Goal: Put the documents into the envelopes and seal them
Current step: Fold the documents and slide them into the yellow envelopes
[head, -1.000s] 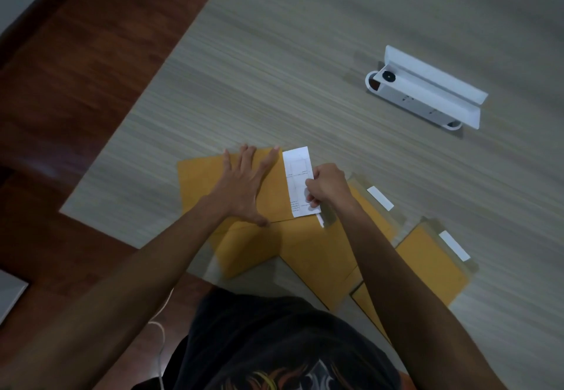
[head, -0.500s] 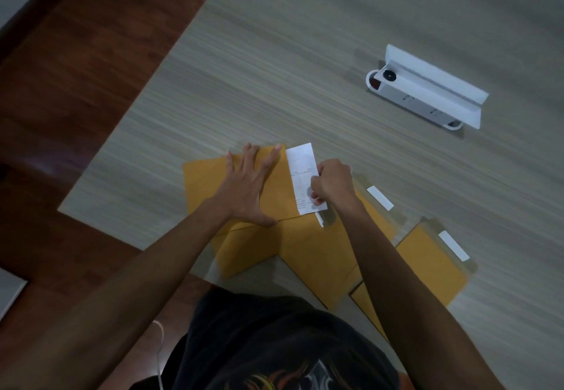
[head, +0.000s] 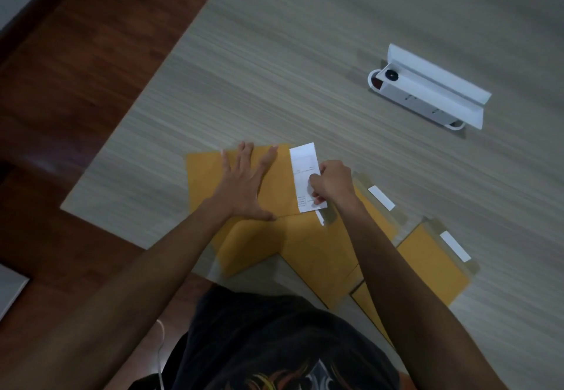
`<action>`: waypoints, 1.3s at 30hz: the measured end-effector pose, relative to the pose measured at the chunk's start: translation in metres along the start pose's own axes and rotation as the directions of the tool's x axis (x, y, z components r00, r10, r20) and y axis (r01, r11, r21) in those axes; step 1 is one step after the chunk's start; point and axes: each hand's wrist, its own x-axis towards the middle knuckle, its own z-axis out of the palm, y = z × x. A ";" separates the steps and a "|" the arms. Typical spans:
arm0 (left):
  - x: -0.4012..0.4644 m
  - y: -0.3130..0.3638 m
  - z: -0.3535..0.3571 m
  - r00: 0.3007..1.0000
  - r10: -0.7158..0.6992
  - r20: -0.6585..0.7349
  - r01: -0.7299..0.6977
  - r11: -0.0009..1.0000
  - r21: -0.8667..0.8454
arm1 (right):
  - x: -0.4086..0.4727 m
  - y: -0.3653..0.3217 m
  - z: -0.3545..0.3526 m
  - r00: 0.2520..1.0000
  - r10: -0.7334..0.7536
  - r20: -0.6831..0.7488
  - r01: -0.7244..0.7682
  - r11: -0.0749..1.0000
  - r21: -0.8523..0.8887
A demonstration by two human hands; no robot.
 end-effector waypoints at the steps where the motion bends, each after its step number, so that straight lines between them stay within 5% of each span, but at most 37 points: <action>1: -0.002 -0.004 0.001 0.998 -0.055 -0.021 0.054 0.997 -0.057 | 0.001 0.001 0.000 1.000 -0.007 -0.023 0.007 1.000 0.011; 4: -0.007 -0.019 0.000 0.951 -0.276 -0.138 0.236 0.939 -0.251 | 0.003 0.004 -0.003 0.997 -0.022 -0.069 0.027 0.996 0.079; 8: -0.010 -0.036 -0.003 0.710 -0.644 -0.285 0.424 0.714 -0.557 | 0.006 0.010 -0.007 0.997 -0.023 -0.078 0.036 0.985 0.170; 11: -0.003 -0.042 -0.011 0.584 -0.792 -0.178 0.457 0.502 -0.734 | 0.008 0.019 -0.011 0.998 -0.019 -0.052 0.032 0.965 0.262; 14: 0.006 -0.049 -0.016 0.535 -0.845 0.006 0.464 0.288 -0.838 | 0.008 0.026 -0.014 0.999 -0.030 -0.019 0.035 0.939 0.341; 19: 0.007 -0.050 -0.017 0.558 -0.830 -0.007 0.503 0.345 -0.792 | 0.005 0.032 -0.021 0.996 -0.083 0.035 0.062 0.913 0.404; 26: 0.003 -0.045 -0.023 0.580 -0.814 0.006 0.364 0.252 -0.897 | 0.009 0.047 -0.033 0.992 -0.125 0.015 0.105 0.892 0.440; 32: -0.009 -0.044 -0.028 0.813 -0.546 0.200 0.183 -0.087 -0.979 | 0.011 0.048 -0.037 0.988 -0.152 0.041 0.116 0.877 0.466; 39: -0.013 -0.035 -0.028 0.875 -0.406 0.266 0.202 -0.193 -0.960 | 0.009 0.039 -0.038 0.984 -0.138 -0.116 0.170 0.924 0.342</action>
